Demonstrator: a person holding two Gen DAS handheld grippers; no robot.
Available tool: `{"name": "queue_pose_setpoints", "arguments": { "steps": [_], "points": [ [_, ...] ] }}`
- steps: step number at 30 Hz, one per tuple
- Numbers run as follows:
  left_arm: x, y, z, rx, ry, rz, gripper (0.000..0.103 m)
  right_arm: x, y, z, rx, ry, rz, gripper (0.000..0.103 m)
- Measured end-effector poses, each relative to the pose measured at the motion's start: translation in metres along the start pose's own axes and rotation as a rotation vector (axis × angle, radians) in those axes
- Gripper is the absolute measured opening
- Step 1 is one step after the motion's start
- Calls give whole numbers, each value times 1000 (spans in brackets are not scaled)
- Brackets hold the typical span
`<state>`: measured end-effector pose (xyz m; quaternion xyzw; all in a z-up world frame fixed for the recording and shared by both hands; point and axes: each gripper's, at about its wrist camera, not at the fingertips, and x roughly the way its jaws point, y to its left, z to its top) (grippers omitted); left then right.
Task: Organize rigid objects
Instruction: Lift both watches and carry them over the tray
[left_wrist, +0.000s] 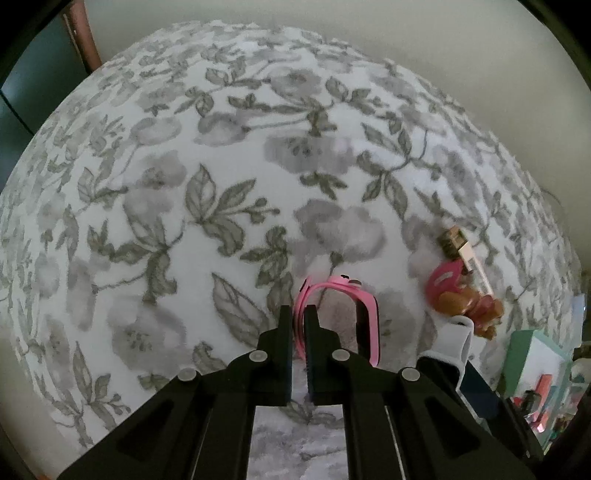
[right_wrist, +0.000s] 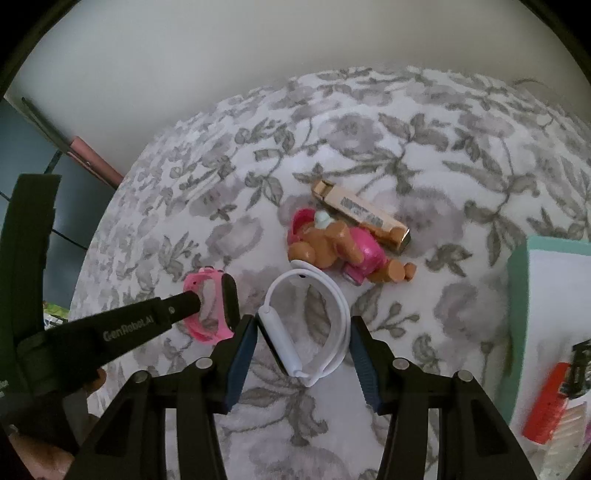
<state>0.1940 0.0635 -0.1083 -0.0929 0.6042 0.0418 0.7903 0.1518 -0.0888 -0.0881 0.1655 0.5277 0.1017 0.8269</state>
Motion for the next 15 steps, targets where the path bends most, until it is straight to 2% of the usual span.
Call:
{"name": "queue_pose_setpoints", "arguments": {
  "steps": [15],
  "points": [
    [-93, -5, 7, 4, -197, -45, 6, -66, -4, 15, -12, -107, -10, 53]
  ]
}}
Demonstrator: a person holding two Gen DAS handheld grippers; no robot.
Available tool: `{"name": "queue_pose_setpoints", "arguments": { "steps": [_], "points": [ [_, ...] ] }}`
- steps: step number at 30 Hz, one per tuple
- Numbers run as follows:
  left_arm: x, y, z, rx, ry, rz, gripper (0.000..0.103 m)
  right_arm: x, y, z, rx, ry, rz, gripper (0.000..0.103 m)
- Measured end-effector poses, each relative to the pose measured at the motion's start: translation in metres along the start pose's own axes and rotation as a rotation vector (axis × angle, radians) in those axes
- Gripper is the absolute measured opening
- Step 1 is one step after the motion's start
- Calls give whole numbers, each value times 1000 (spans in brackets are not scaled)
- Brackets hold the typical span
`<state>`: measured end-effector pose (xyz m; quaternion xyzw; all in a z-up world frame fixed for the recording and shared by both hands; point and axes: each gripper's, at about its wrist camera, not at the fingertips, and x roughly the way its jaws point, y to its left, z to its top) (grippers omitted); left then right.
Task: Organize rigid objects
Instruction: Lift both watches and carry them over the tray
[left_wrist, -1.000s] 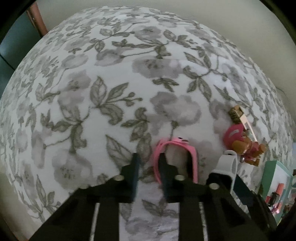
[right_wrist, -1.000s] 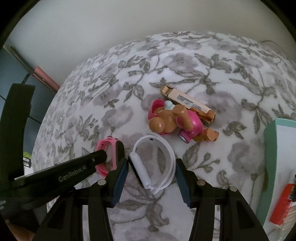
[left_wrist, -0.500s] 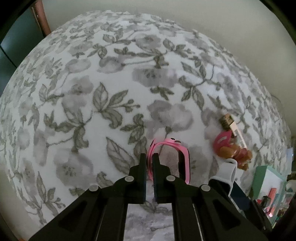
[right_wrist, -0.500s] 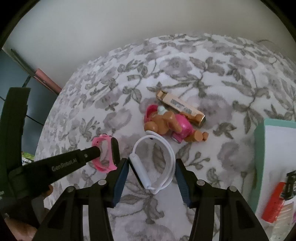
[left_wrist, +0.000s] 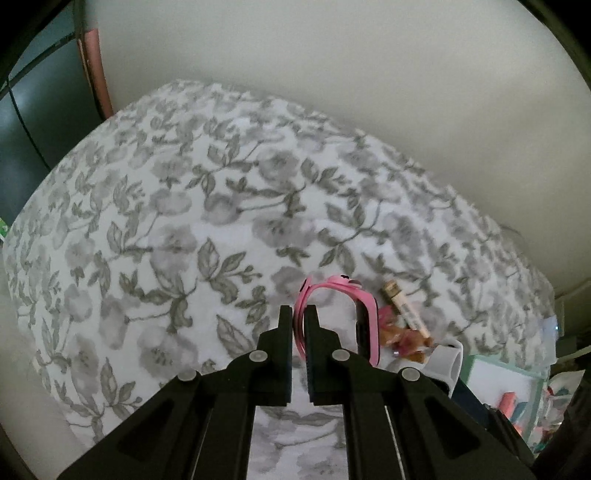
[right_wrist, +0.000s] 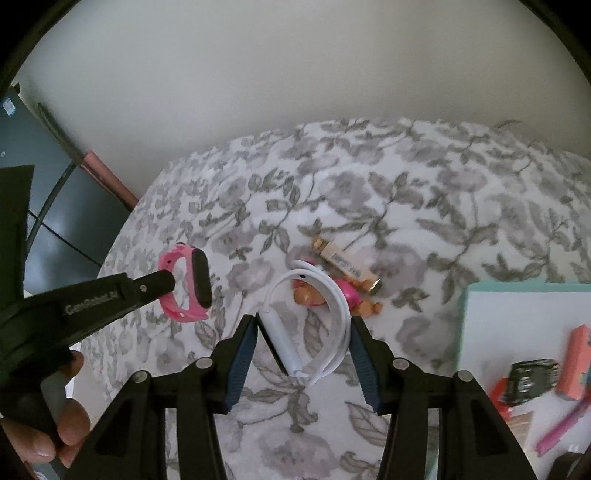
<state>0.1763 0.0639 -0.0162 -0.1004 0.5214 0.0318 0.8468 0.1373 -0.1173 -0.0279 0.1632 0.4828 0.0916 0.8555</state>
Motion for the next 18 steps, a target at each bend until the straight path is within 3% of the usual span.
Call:
{"name": "queue_pose_setpoints", "arguments": {
  "steps": [6, 18],
  "points": [
    [-17, -28, -4, 34, -38, -21, 6, -22, -23, 5, 25, -28, -51, 53],
    [-20, -101, -32, 155, -18, -59, 6, -58, -101, 5, 186, -58, -112, 53]
  ]
}}
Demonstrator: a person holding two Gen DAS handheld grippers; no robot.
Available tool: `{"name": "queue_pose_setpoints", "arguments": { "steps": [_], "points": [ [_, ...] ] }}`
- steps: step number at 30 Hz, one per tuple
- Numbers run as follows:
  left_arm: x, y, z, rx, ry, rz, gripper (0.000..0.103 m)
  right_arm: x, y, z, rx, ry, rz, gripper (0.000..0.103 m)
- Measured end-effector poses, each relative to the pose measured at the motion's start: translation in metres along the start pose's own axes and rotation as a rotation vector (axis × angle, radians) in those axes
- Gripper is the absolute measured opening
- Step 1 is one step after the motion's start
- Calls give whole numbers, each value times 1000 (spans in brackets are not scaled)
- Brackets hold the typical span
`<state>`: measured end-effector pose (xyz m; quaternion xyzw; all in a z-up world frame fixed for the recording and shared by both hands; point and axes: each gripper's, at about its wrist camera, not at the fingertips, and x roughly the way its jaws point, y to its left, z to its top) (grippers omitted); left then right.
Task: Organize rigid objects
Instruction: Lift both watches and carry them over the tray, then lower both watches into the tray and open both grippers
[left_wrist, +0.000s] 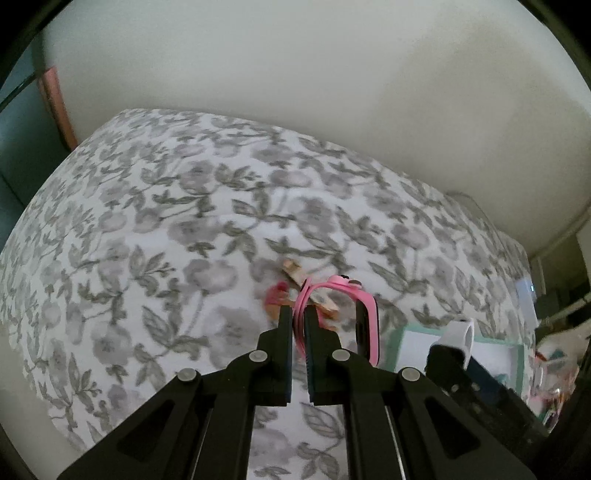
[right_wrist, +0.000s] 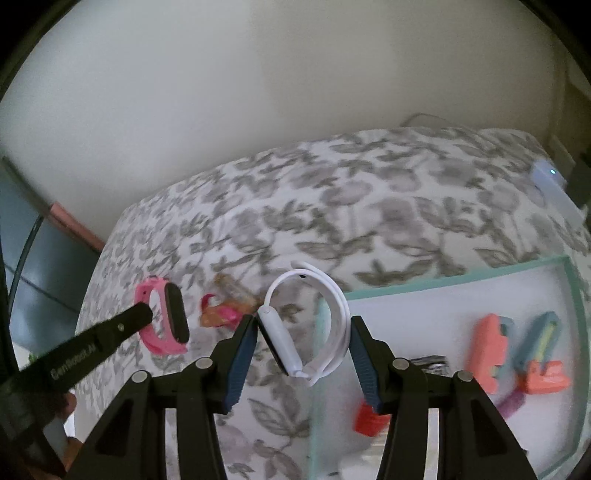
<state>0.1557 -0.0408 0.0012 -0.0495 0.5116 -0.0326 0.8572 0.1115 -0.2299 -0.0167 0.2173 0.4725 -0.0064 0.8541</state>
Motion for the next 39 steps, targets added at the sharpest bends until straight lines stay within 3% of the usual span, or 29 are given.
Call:
{"name": "queue_pose_setpoints", "arguments": {
  "steps": [19, 25, 39],
  "points": [
    [52, -100, -39, 226, 103, -26, 6, -10, -103, 1, 142, 19, -155, 54],
    [66, -119, -49, 274, 127, -17, 6, -5, -113, -2, 149, 38, -178, 54],
    [75, -122, -54, 291, 148, -16, 6, 6, -111, -5, 136, 76, -206, 55]
  ]
}}
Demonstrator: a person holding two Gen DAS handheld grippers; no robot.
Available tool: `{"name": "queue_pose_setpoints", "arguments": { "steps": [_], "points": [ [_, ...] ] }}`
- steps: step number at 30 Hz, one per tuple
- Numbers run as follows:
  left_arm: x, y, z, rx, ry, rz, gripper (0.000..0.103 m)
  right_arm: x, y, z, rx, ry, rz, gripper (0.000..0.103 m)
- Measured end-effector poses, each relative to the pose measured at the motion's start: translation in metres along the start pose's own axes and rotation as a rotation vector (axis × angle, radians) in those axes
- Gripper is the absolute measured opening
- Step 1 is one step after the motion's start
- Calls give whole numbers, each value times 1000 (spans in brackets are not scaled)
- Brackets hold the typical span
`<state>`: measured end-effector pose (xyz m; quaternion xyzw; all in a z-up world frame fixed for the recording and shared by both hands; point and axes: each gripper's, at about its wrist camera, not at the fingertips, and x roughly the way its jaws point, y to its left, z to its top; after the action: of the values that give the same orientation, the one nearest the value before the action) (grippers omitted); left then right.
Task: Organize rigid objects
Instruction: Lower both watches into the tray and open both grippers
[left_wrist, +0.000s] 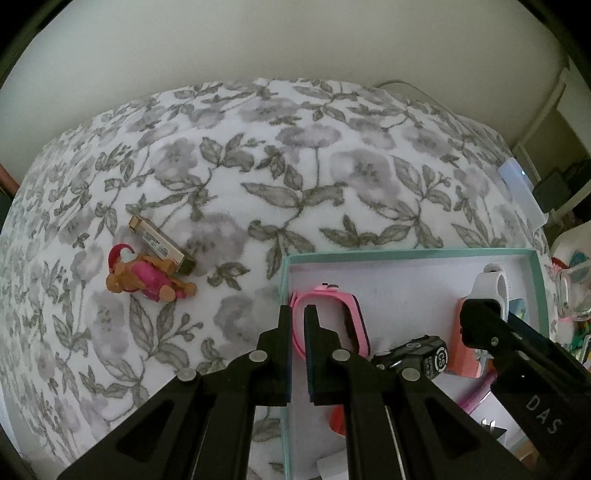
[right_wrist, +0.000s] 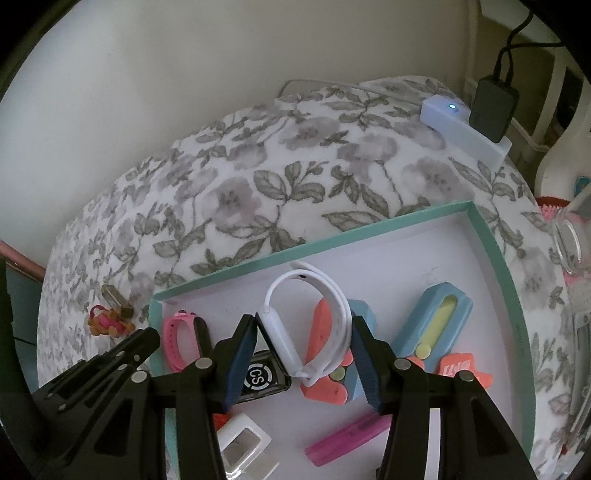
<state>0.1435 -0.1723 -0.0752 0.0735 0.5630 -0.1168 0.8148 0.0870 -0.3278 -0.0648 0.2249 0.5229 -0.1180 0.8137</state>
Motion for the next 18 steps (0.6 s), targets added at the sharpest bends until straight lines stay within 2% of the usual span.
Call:
{"name": "queue_pose_setpoints", "arguments": {
  "steps": [5, 7, 9, 14, 16, 18],
  "points": [
    [-2, 2, 1, -4, 5, -3, 7, 1, 1, 0, -4, 2, -5, 55],
    [-2, 3, 1, -8, 8, -4, 12, 1, 1, 0, -6, 5, -8, 55],
    [-3, 3, 1, -10, 10, -7, 29, 1, 2, 0, -8, 5, -14, 55],
    [-7, 2, 2, -11, 2, -8, 39, -1, 4, 1, -17, -2, -22, 55],
    [-11, 4, 3, -18, -3, -6, 53, -2, 5, 1, -22, -6, -25, 56],
    [-13, 7, 4, -29, -8, -5, 66, -3, 5, 2, -20, -12, -36, 62]
  ]
}}
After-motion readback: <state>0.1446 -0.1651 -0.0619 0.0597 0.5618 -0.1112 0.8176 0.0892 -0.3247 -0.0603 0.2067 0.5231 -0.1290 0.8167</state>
